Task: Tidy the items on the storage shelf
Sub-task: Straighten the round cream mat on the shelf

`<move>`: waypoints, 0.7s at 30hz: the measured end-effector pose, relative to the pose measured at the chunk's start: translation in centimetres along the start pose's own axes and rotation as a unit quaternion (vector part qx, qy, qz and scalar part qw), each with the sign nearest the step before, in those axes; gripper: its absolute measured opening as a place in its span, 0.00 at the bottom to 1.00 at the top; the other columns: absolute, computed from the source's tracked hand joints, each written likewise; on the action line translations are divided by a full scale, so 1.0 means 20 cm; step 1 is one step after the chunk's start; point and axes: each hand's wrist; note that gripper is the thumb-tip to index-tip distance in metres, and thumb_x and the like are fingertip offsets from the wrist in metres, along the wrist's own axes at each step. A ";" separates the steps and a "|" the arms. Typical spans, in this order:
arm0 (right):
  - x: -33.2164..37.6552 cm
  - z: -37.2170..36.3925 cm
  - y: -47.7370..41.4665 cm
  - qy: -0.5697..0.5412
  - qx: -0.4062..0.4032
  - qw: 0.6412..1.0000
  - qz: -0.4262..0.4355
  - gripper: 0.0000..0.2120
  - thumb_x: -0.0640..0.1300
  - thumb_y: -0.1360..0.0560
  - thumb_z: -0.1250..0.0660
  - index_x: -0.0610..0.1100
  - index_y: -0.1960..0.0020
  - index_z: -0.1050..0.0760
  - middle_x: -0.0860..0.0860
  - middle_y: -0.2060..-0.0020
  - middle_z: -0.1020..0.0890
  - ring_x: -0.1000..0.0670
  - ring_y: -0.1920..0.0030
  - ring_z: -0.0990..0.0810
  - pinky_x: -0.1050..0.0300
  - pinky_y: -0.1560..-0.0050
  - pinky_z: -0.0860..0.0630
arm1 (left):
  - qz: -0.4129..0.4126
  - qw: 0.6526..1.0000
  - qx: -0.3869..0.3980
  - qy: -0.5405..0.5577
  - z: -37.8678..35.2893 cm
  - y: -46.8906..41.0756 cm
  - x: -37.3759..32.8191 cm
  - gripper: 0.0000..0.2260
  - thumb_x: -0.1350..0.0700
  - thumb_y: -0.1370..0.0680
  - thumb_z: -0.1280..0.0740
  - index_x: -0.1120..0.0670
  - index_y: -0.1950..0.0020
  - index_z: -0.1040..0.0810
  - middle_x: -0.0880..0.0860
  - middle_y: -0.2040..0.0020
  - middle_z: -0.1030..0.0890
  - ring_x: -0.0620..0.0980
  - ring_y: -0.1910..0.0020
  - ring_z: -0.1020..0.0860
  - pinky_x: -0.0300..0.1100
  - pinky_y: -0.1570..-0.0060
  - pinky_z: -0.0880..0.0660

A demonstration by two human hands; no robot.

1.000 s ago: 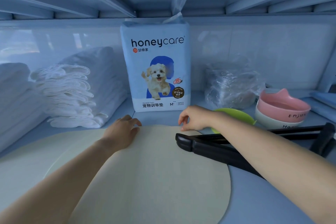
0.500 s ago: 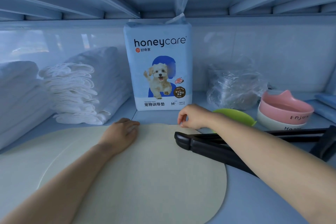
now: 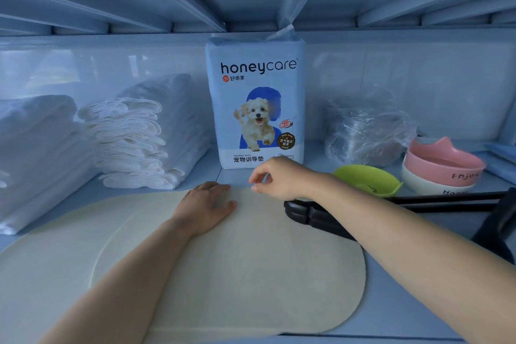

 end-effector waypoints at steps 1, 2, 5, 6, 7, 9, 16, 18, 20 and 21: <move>0.04 -0.02 0.01 0.004 -0.009 1.000 -0.002 0.10 0.50 0.25 0.34 0.50 0.46 0.21 0.58 0.56 0.23 0.55 0.55 0.25 0.62 0.54 0.31 | -0.009 1.000 -0.009 0.014 0.00 0.01 0.00 0.21 0.43 0.23 0.39 0.45 0.31 0.31 0.49 0.30 0.33 0.49 0.31 0.35 0.42 0.32 0.39; 0.07 -0.03 0.02 0.010 -0.019 1.000 -0.008 0.10 0.50 0.25 0.34 0.49 0.46 0.21 0.57 0.56 0.23 0.55 0.55 0.25 0.62 0.54 0.31 | -0.020 0.999 -0.016 0.026 0.01 0.01 0.00 0.19 0.45 0.23 0.38 0.46 0.32 0.29 0.49 0.31 0.31 0.49 0.32 0.34 0.41 0.33 0.37; 0.14 -0.08 0.06 0.020 -0.047 0.998 -0.039 0.10 0.49 0.25 0.34 0.47 0.46 0.21 0.53 0.56 0.22 0.53 0.57 0.26 0.62 0.56 0.32 | -0.042 0.998 -0.021 0.047 0.02 0.03 0.03 0.14 0.49 0.23 0.38 0.47 0.38 0.24 0.50 0.36 0.27 0.50 0.36 0.29 0.40 0.37 0.34; 0.15 -0.09 0.08 0.025 -0.055 0.997 -0.048 0.10 0.49 0.25 0.35 0.47 0.47 0.21 0.53 0.56 0.21 0.53 0.58 0.26 0.62 0.57 0.33 | -0.044 0.998 -0.020 0.049 0.02 0.04 0.03 0.13 0.49 0.23 0.38 0.47 0.39 0.24 0.50 0.37 0.27 0.50 0.38 0.28 0.41 0.37 0.34; 0.17 -0.10 0.10 0.032 -0.061 0.996 -0.058 0.10 0.49 0.25 0.35 0.46 0.47 0.21 0.52 0.56 0.21 0.53 0.58 0.27 0.62 0.58 0.33 | -0.042 0.998 -0.020 0.047 0.03 0.04 0.03 0.13 0.49 0.22 0.39 0.47 0.40 0.23 0.50 0.37 0.26 0.50 0.38 0.28 0.42 0.37 0.34; 0.19 -0.11 0.15 0.040 -0.076 0.993 -0.077 0.10 0.49 0.24 0.36 0.46 0.47 0.21 0.51 0.53 0.19 0.52 0.56 0.26 0.62 0.57 0.33 | -0.035 0.998 -0.018 0.040 0.04 0.03 0.02 0.13 0.47 0.22 0.41 0.46 0.40 0.24 0.49 0.37 0.27 0.51 0.38 0.29 0.44 0.37 0.34; 0.29 -0.13 0.38 0.073 -0.170 0.980 -0.068 0.09 0.46 0.25 0.35 0.47 0.47 0.21 0.52 0.49 0.19 0.51 0.49 0.24 0.64 0.52 0.34 | -0.090 0.994 0.016 0.063 0.11 0.10 -0.03 0.17 0.42 0.22 0.44 0.46 0.38 0.26 0.50 0.36 0.27 0.50 0.38 0.28 0.46 0.41 0.28; 0.33 -0.15 0.44 0.082 -0.185 0.976 -0.075 0.10 0.46 0.25 0.35 0.46 0.46 0.21 0.52 0.50 0.19 0.50 0.50 0.23 0.64 0.53 0.35 | -0.126 0.989 0.014 0.069 0.15 0.13 -0.06 0.17 0.41 0.22 0.44 0.46 0.38 0.27 0.49 0.35 0.27 0.50 0.39 0.27 0.46 0.42 0.28; 0.35 -0.16 0.51 0.088 -0.188 0.974 -0.090 0.10 0.46 0.25 0.34 0.46 0.45 0.22 0.52 0.49 0.18 0.49 0.49 0.22 0.62 0.51 0.32 | -0.159 0.985 0.015 0.072 0.19 0.16 -0.09 0.18 0.41 0.22 0.44 0.46 0.37 0.27 0.48 0.35 0.28 0.49 0.39 0.27 0.45 0.43 0.27; 0.36 -0.17 0.55 0.092 -0.187 0.973 -0.102 0.11 0.46 0.25 0.34 0.45 0.44 0.22 0.51 0.48 0.18 0.49 0.48 0.22 0.61 0.49 0.31 | -0.178 0.981 0.019 0.069 0.20 0.18 -0.12 0.18 0.40 0.22 0.45 0.45 0.37 0.27 0.48 0.34 0.28 0.49 0.39 0.27 0.45 0.43 0.27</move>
Point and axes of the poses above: each hand's wrist, its own y-axis away from the middle knuckle, its own z-axis out of the back of the hand, x = y × z
